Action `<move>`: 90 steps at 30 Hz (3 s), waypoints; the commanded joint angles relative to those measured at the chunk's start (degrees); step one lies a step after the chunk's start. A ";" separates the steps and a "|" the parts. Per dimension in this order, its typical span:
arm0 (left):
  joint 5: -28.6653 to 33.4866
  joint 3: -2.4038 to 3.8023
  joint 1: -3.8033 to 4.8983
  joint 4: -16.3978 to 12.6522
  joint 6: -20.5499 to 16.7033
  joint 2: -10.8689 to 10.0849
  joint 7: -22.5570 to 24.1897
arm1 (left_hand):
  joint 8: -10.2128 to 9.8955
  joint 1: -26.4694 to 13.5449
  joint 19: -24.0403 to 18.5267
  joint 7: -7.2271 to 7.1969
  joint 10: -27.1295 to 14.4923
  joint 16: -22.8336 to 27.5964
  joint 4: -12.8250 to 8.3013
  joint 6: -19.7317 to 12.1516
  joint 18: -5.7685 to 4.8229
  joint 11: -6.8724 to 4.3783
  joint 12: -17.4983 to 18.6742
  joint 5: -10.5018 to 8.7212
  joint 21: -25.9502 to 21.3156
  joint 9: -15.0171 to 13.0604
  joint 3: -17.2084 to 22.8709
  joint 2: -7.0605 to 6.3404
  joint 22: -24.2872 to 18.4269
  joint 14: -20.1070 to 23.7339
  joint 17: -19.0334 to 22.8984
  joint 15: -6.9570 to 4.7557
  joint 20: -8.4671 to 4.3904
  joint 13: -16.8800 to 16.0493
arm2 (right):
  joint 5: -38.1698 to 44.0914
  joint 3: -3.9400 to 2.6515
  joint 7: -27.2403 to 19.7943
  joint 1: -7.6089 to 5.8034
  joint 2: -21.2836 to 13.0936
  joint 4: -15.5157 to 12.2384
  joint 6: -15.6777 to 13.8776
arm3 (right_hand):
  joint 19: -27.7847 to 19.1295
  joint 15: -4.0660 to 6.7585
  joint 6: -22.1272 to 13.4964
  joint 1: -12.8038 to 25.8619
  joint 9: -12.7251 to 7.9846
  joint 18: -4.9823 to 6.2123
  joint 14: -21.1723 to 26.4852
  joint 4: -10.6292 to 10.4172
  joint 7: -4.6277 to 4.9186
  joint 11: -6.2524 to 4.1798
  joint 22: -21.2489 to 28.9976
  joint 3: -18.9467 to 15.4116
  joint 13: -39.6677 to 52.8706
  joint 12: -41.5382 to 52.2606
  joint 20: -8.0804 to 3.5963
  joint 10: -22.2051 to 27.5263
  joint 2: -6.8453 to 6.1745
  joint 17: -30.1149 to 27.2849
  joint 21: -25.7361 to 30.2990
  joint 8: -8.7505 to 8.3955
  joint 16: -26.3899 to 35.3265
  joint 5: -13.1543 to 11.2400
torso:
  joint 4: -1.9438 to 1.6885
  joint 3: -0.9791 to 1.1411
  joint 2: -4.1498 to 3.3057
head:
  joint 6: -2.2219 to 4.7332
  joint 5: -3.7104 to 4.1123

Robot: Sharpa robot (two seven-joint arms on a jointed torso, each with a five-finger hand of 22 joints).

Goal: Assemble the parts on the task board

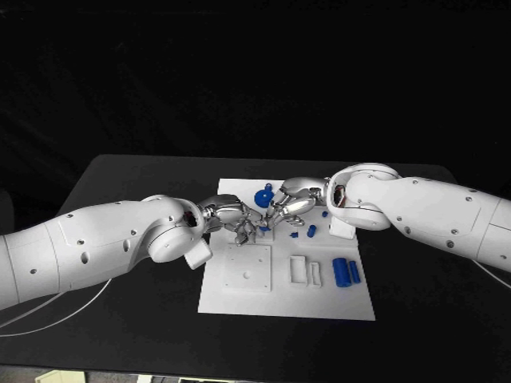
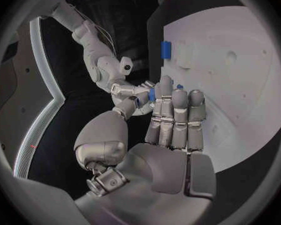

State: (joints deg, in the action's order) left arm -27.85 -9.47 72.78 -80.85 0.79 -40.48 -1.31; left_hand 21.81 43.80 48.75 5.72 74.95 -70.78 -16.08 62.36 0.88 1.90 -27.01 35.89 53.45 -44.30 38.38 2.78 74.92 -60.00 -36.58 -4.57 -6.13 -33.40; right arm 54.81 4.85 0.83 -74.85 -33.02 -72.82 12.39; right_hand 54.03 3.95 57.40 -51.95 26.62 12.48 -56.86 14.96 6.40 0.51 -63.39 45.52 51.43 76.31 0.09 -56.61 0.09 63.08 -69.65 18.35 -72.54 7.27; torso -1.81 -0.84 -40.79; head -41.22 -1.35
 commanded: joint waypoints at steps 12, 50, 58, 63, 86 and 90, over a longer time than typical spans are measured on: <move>-0.76 0.38 0.32 -0.26 -1.17 0.40 1.63 | -0.09 0.43 -0.24 -3.84 4.21 -0.48 -0.21 3.59 0.22 -4.80 -0.46 0.73 0.50 -0.31 0.74 0.52 1.25 0.02 -0.10 -2.35 -5.94 -0.22 | -0.35 0.20 -0.81 0.47 0.22 -0.84 0.91 | -0.01 0.02 0.40 -0.11 0.07 2.52 0.16 -0.06 0.08 -0.22 0.06 0.36 -0.07 -0.30 0.13 -0.30 0.49 -0.10 -0.08 0.19 -0.05 -0.27 | 0.01 0.04 0.02 | -0.15 -0.01; -23.71 0.37 5.26 3.70 2.17 1.74 -20.51 | -0.41 1.03 1.26 -4.37 5.48 -1.09 -0.13 4.96 0.54 -5.53 -1.07 3.56 1.84 -2.20 1.01 -0.93 1.11 -1.71 0.30 -3.28 -6.76 -0.46 | -13.22 -2.78 -10.52 -0.18 -3.13 8.48 -24.74 | -3.68 -1.62 -3.98 4.01 -0.86 2.52 2.47 0.41 1.63 1.23 3.50 -6.92 -6.93 -5.73 2.96 1.38 -0.81 -5.96 5.53 -1.41 5.24 14.93 | 0.39 1.17 1.72 | -0.19 -1.46; -25.33 -0.35 7.10 7.69 6.89 4.37 -25.28 | -0.61 0.78 2.59 -4.62 6.53 -1.40 -0.35 5.58 0.82 -5.99 -1.45 5.06 2.69 -3.09 0.93 -0.88 1.15 -3.10 0.64 -3.91 -7.29 -0.58 | -13.13 -2.92 -11.74 -0.91 -3.03 11.39 -25.22 | -5.47 -2.45 -4.86 3.96 -1.10 2.51 3.98 0.71 2.10 1.71 4.64 -6.67 -9.71 -7.88 4.00 2.29 -1.04 -8.24 7.82 -1.75 7.31 15.57 | 0.48 1.54 2.45 | -0.56 -2.05; -26.00 -2.58 8.36 10.12 10.22 6.14 -26.44 | -0.48 0.83 3.91 -4.86 7.30 -2.33 -0.54 5.95 1.16 -6.47 -2.47 6.08 3.90 -3.91 0.91 -0.69 1.30 -4.35 0.63 -4.63 -7.80 -1.18 | -13.60 -2.93 -12.29 -0.97 -2.35 13.34 -25.34 | -10.98 -5.27 -5.65 4.56 -1.13 1.29 8.50 0.61 3.17 2.56 7.89 -5.64 -15.07 -15.24 6.04 6.27 -1.15 -12.99 14.53 -1.87 13.99 15.07 | 0.51 1.72 2.77 | -0.87 -2.28; -27.40 -4.35 9.16 16.55 12.56 12.74 -27.25 | -1.03 0.34 5.05 -5.20 6.78 -5.84 -0.65 6.03 1.77 -7.19 -6.57 6.68 7.60 -7.52 1.20 -0.21 1.31 -5.79 0.79 -6.26 -8.82 -3.89 | -15.78 -2.93 -12.99 -0.97 -0.90 13.83 -24.18 | -18.64 -12.69 -8.10 2.14 -2.24 0.96 10.82 0.82 4.12 7.19 22.01 -7.54 -40.72 -46.82 12.74 3.33 -0.95 -33.22 36.92 -1.18 39.81 13.82 | 0.64 1.75 2.65 | -1.16 -2.62; -28.36 -4.34 8.45 16.92 10.75 13.16 -27.16 | -1.09 0.33 5.09 -5.21 6.67 -5.99 -0.65 6.03 1.80 -7.20 -6.71 6.66 7.78 -7.67 1.21 -0.22 1.30 -5.82 0.82 -6.30 -8.86 -3.98 | -15.92 -2.93 -12.86 -0.97 -0.92 13.43 -24.02 | -18.67 -12.74 -8.13 2.11 -2.32 0.98 10.80 0.77 4.14 7.22 22.05 -7.64 -40.96 -47.08 12.80 3.19 -0.94 -33.39 37.03 -1.19 39.96 13.81 | 0.54 1.76 2.74 | -1.32 -2.49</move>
State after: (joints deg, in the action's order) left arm -54.21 -13.80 81.54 -64.02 14.02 -27.50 -28.54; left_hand 20.78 44.02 53.66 4.77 75.88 -76.59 -15.85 63.93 1.63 0.75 -33.56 42.21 60.91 -51.85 38.61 1.95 74.92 -61.30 -35.80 -5.25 -7.56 -37.34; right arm 39.58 1.97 -11.51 -75.78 -33.97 -59.21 -11.96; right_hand 35.59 -8.30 49.69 -49.34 24.36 13.30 -46.07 15.77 10.53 7.78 -41.39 38.22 10.47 29.49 12.60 -53.06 -0.92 29.73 -32.83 16.86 -32.90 21.08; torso -1.21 0.94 -38.09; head -42.46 -3.96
